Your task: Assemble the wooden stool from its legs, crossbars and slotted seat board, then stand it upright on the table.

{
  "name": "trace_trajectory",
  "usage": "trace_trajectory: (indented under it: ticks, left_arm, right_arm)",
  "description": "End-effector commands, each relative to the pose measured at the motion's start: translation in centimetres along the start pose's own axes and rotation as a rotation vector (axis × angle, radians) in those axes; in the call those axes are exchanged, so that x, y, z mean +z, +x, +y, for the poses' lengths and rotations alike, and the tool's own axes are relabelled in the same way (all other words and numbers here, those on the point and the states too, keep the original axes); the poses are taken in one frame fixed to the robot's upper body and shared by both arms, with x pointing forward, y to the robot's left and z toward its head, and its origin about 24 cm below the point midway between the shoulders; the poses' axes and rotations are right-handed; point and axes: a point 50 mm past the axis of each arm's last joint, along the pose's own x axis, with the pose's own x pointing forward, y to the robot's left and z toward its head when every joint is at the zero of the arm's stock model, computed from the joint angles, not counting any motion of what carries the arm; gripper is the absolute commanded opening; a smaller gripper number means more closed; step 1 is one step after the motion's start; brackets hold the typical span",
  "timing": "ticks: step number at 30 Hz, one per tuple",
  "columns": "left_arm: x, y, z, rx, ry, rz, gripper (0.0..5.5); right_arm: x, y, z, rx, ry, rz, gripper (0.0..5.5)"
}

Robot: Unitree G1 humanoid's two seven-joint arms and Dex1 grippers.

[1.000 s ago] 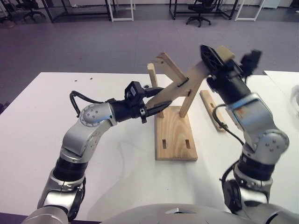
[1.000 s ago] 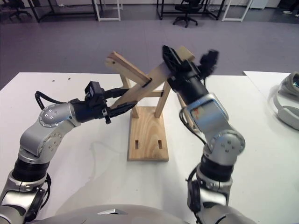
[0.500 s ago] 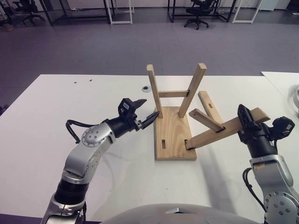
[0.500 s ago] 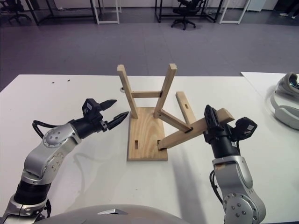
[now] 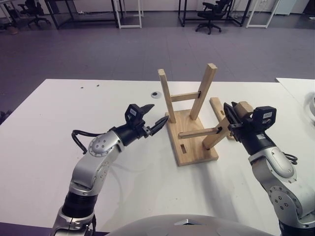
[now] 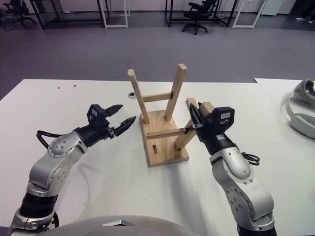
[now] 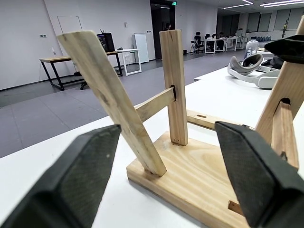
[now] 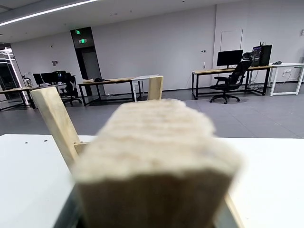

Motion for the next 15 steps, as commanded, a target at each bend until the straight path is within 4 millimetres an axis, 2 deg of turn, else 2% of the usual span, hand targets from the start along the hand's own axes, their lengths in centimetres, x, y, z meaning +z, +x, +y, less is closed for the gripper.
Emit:
trace_trajectory:
  ticks: [1,5,9,10,13,15]
  left_arm:
    - [-0.4,0.0,0.0,0.022,0.007,0.022,3.63]
    - [-0.4,0.2,0.3,0.025,0.014,0.018,3.63]
    - [-0.4,0.3,0.5,0.029,0.018,0.013,3.63]
    - [-0.4,0.3,0.6,0.031,0.018,0.012,3.63]
    - [-0.4,0.3,0.7,0.038,0.018,0.009,3.63]
    - [-0.4,0.2,0.8,0.042,0.02,0.009,3.63]
  right_arm:
    - [-5.8,-1.7,-1.6,-0.093,-0.002,0.37,1.05]
    - [-0.8,0.6,-1.5,-0.037,0.037,0.086,1.05]
    - [3.3,1.4,-0.4,0.069,0.073,-0.121,1.05]
    - [4.0,1.5,0.0,0.1,0.064,-0.155,1.4]
    - [5.2,1.1,1.1,0.167,0.077,-0.233,1.89]
    - [6.5,0.7,1.0,0.186,0.095,-0.297,2.28]
